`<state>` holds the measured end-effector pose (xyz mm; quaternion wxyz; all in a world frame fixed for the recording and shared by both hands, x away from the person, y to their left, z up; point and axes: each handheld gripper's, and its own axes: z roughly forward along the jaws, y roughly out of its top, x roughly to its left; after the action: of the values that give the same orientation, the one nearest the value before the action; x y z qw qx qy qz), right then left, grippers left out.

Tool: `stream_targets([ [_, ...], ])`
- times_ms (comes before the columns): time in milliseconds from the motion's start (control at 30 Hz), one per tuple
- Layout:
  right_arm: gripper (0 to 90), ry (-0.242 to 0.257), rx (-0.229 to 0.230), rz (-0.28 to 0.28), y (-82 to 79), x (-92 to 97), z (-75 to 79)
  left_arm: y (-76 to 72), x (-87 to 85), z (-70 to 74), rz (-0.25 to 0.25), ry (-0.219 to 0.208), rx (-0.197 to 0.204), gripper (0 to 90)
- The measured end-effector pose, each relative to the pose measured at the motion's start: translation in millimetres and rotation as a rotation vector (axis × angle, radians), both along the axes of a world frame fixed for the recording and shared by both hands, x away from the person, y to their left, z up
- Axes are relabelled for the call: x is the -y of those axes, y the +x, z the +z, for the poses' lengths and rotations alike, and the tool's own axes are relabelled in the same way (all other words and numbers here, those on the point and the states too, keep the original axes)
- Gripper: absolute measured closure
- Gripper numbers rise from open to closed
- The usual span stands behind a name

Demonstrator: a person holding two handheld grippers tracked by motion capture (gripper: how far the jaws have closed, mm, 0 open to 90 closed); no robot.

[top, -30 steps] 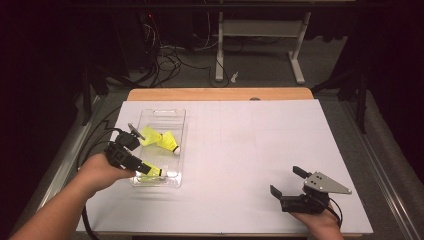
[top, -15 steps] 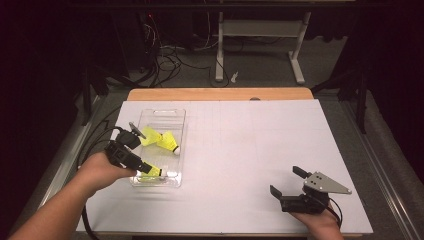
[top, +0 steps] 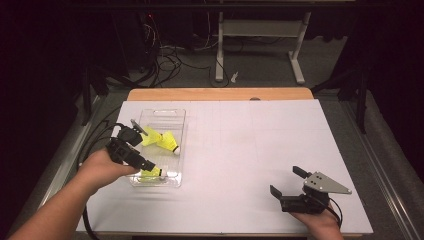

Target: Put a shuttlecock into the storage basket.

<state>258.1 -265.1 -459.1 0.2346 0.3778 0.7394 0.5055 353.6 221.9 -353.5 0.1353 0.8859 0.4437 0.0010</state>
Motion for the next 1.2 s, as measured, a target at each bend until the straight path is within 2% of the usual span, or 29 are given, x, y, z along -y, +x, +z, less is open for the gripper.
stream_targets([
  [67,0.2,-0.001,-0.001,0.002,-0.1,-0.1,0.0,0.2,0.2,-0.4,0.007,0.002,0.018,13.0],
  [133,0.2,-0.001,0.0,0.002,-0.1,-0.1,0.0,0.8,0.7,-1.3,0.008,0.011,0.017,2.4],
  [167,0.2,0.0,0.0,0.001,-0.1,-0.1,0.0,0.5,0.8,-1.3,0.009,0.011,0.024,0.4],
  [267,0.2,0.0,-0.001,-0.001,0.0,0.2,0.0,-1.1,2.2,-1.1,-0.004,-0.004,0.048,0.1],
  [433,0.2,0.001,0.001,-0.001,-0.4,0.2,0.3,-1.7,3.5,-4.5,-0.009,-0.014,0.06,0.2],
  [533,0.2,0.001,-0.001,-0.002,-0.4,0.3,0.4,-0.9,2.4,-8.8,0.01,-0.061,0.071,0.2],
  [633,0.2,0.003,0.001,-0.003,-0.6,0.5,0.7,-2.7,3.8,-13.9,0.002,-0.067,0.116,0.4],
  [700,0.2,0.005,-0.001,-0.004,-0.6,0.7,0.5,-3.4,2.7,-17.8,0.007,-0.096,0.123,0.6],
  [833,0.2,0.003,-0.001,-0.003,-0.2,0.7,-0.1,-5.7,0.3,-26.4,0.013,-0.122,0.141,0.6],
  [900,0.2,0.004,-0.001,-0.003,-0.2,0.4,-0.1,-6.6,-2.4,-29.6,0.012,-0.131,0.164,0.6],
  [1133,0.2,0.003,-0.002,-0.003,-0.2,0.3,-0.4,-12.9,-9.9,-38.9,0.031,-0.208,0.22,0.1],
  [1200,0.2,0.002,-0.003,-0.002,-0.5,0.0,-0.3,-15.3,-12.5,-41.1,0.048,-0.266,0.24,0.3],
])
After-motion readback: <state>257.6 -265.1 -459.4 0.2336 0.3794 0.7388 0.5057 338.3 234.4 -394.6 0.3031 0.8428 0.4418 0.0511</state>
